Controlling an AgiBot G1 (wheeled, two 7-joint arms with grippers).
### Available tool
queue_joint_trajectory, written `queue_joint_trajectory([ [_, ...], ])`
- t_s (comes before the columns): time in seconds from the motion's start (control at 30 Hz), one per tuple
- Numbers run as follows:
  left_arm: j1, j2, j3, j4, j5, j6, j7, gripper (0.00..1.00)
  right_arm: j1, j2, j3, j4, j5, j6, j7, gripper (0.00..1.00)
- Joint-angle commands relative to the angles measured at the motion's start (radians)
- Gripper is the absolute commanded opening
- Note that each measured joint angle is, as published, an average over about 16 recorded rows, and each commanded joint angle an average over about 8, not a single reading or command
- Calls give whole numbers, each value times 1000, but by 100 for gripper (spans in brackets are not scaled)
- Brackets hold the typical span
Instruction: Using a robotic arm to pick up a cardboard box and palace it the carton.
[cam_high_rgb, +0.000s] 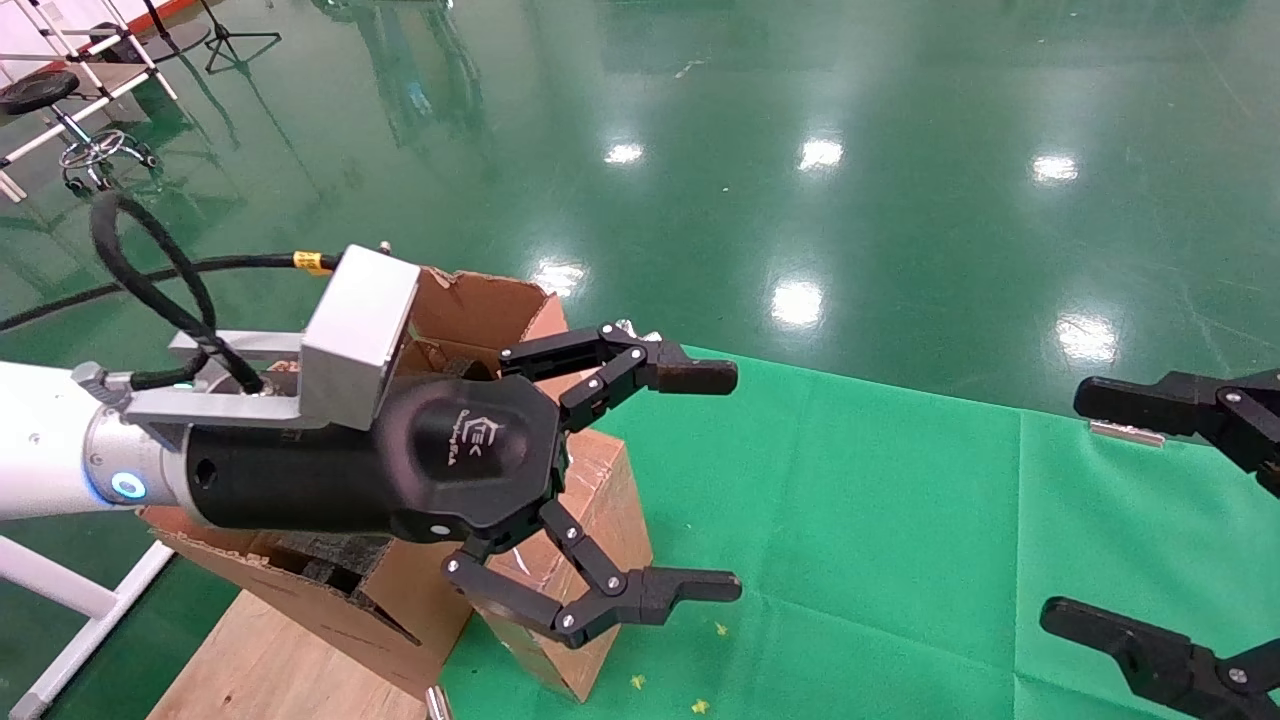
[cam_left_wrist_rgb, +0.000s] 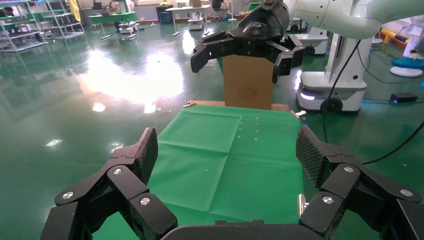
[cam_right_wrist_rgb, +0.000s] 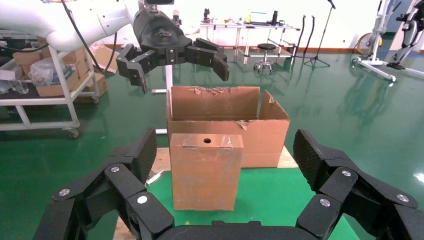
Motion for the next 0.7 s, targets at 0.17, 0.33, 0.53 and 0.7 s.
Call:
queue_joint_trajectory([
  [0.17, 0, 0, 0, 0, 0, 0, 0, 100, 0, 0, 0, 0, 0, 0, 0, 100],
  [0.33, 0, 0, 0, 0, 0, 0, 0, 100, 0, 0, 0, 0, 0, 0, 0, 100],
  [0.53, -2, -4, -2, -4, 14, -10, 10, 100, 0, 0, 0, 0, 0, 0, 0, 64],
  [0.7, 3, -22, -6, -32, 85, -99, 17, 100, 0, 0, 0, 0, 0, 0, 0, 6],
])
